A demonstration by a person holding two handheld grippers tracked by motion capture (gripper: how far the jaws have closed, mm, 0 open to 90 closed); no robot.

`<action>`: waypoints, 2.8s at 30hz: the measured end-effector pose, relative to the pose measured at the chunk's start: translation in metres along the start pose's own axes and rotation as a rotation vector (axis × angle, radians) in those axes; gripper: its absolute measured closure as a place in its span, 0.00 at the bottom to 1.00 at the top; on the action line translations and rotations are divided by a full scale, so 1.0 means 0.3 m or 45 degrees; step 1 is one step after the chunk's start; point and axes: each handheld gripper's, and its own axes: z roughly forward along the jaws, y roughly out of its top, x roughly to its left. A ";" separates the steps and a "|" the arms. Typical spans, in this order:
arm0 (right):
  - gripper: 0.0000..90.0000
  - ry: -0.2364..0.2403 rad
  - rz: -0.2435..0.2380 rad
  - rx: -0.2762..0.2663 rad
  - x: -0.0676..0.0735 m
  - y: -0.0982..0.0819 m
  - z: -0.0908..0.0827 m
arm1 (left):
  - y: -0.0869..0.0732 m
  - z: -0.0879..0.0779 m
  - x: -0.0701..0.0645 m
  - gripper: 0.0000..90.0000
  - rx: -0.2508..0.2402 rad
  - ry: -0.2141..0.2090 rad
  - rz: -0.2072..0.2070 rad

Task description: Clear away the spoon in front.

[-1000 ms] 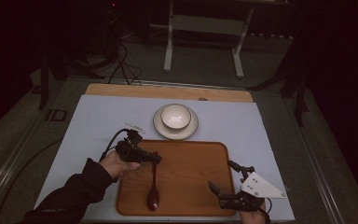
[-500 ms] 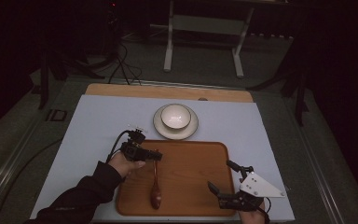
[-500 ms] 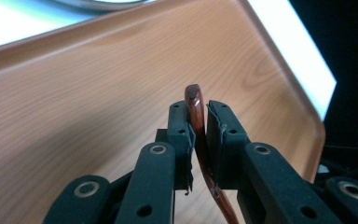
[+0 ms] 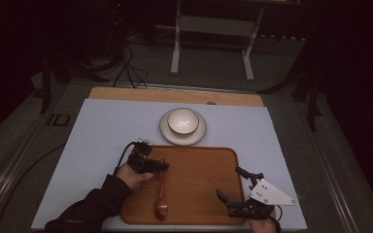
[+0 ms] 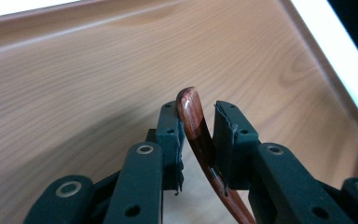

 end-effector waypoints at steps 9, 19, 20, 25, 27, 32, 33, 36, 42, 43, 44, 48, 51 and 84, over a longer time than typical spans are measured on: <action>0.13 0.008 -0.001 0.008 0.001 -0.001 0.004 | -0.021 0.010 0.020 0.74 -0.015 0.028 -0.023; 0.13 0.018 -0.001 0.016 0.001 -0.002 0.007 | -0.019 0.023 0.018 0.60 -0.050 0.059 0.012; 0.13 0.017 -0.002 0.017 0.001 -0.002 0.007 | -0.018 0.024 0.016 0.59 -0.052 0.071 0.025; 0.13 0.019 0.000 0.018 0.001 -0.002 0.008 | -0.015 0.023 0.015 0.55 -0.068 0.120 0.068; 0.13 0.019 0.000 0.018 0.001 -0.002 0.008 | -0.011 0.021 0.018 0.54 -0.076 0.130 0.067; 0.13 0.015 0.000 0.016 0.000 -0.002 0.007 | -0.004 -0.002 0.015 0.54 -0.112 0.150 0.064; 0.13 0.015 0.001 0.016 -0.001 -0.002 0.007 | -0.003 -0.009 0.011 0.54 -0.117 0.153 0.071; 0.13 0.015 0.000 0.018 0.001 -0.002 0.009 | -0.001 -0.040 -0.010 0.51 -0.138 0.162 0.094; 0.13 0.012 0.000 0.016 0.001 -0.002 0.010 | -0.003 -0.085 -0.040 0.45 -0.176 0.106 0.109; 0.13 0.011 0.000 0.016 0.001 -0.002 0.011 | -0.005 -0.097 -0.050 0.43 -0.191 0.094 0.119; 0.13 0.011 0.000 0.016 0.001 -0.002 0.011 | -0.006 -0.104 -0.054 0.40 -0.197 0.078 0.131; 0.13 0.014 0.001 0.020 0.001 -0.003 0.017 | -0.011 -0.134 -0.074 0.24 -0.215 -0.018 0.170; 0.13 0.017 -0.002 0.021 0.002 -0.002 0.019 | -0.013 -0.152 -0.088 0.15 -0.244 -0.029 0.201; 0.13 -0.001 0.024 0.029 -0.020 -0.012 0.029 | -0.161 -0.272 -0.139 0.00 -0.413 -0.034 0.426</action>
